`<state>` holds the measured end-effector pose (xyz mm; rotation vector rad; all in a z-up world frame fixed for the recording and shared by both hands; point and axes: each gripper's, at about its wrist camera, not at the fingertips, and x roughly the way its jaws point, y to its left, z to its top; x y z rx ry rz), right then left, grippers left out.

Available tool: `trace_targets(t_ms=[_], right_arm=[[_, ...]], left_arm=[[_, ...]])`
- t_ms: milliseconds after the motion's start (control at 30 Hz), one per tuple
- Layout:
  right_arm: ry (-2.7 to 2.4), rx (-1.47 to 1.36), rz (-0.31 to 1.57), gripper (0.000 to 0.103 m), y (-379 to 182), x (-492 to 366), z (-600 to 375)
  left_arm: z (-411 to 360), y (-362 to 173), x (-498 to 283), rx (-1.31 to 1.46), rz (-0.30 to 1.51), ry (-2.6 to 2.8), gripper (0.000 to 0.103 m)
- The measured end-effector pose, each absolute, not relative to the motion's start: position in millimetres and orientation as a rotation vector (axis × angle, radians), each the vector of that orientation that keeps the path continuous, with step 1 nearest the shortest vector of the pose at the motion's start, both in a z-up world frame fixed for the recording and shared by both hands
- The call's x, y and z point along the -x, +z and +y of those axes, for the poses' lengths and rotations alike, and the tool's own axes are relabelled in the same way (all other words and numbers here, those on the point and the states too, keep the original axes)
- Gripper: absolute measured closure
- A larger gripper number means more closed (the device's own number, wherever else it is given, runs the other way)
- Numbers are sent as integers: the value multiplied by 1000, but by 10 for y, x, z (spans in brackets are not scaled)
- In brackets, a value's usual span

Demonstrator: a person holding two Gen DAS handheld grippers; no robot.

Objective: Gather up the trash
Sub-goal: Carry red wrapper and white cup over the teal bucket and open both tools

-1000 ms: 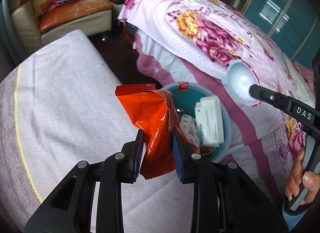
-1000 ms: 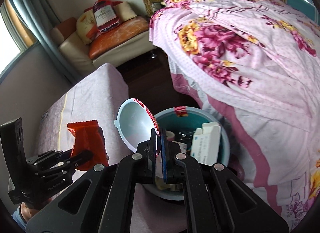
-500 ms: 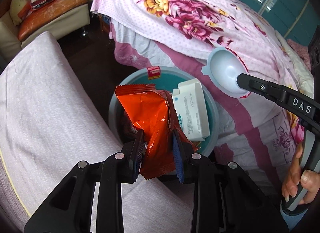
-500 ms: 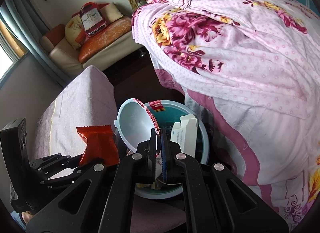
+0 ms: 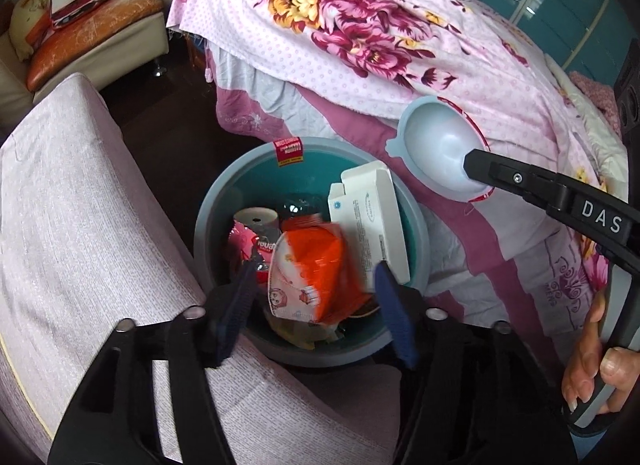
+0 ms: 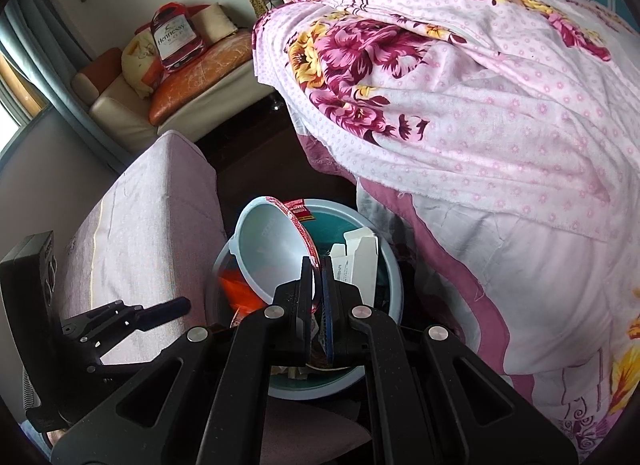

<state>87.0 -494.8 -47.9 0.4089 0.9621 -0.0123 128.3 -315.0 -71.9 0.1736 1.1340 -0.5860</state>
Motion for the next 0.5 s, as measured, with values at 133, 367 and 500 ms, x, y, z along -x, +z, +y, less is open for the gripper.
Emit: trace_targets(t_ms=[133,367,500], right_arm=[[-11,-401,966,98,-468,-887,-4923],[-7,-378,976,98,-438,-899,-4832],[-12,-361,986,98,-425,-890,-4775]], left_arm=[[-3091,-676,-1271,-194,1106,-548,12],[-2922,-650,-1270,-157,1119,-522,12],[-2839,-650,-1263,-130,1127,-518,12]])
